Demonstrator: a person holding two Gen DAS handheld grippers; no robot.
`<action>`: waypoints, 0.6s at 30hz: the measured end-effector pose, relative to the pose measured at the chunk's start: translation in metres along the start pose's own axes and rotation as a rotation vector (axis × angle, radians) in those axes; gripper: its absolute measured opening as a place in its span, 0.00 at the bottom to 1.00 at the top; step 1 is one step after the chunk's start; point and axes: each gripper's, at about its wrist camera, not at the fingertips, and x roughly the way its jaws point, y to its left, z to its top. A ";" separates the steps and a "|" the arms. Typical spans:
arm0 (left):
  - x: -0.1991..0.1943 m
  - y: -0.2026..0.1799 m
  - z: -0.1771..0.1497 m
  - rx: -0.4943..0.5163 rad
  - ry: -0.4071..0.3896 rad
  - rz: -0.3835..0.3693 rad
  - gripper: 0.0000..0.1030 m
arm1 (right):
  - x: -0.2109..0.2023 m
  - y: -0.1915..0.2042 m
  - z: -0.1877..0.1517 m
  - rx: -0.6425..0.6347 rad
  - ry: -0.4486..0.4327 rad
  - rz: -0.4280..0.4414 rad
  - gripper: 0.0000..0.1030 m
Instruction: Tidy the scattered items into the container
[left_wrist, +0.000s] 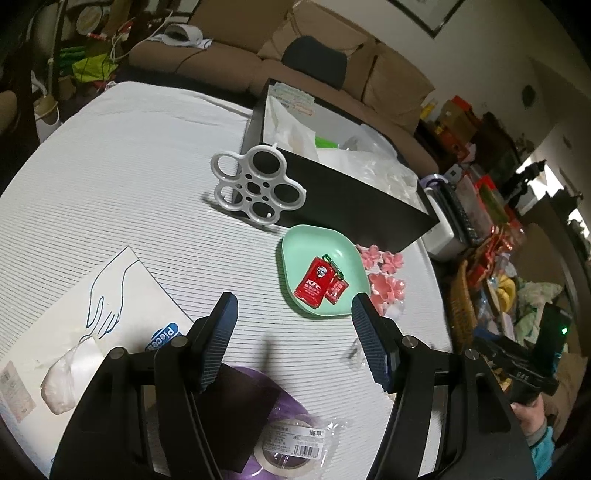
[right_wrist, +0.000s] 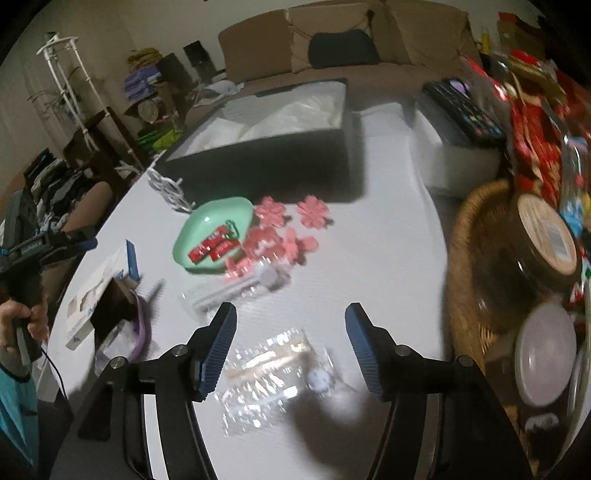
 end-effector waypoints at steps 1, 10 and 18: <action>0.000 0.000 0.000 0.002 0.001 0.002 0.59 | 0.000 -0.002 -0.003 0.006 0.005 0.003 0.62; 0.000 0.001 -0.003 0.023 0.013 0.004 0.60 | 0.034 0.033 -0.031 -0.143 0.075 0.037 0.69; 0.009 -0.024 -0.011 0.111 0.052 -0.037 0.60 | 0.085 0.066 -0.045 -0.469 0.209 -0.059 0.81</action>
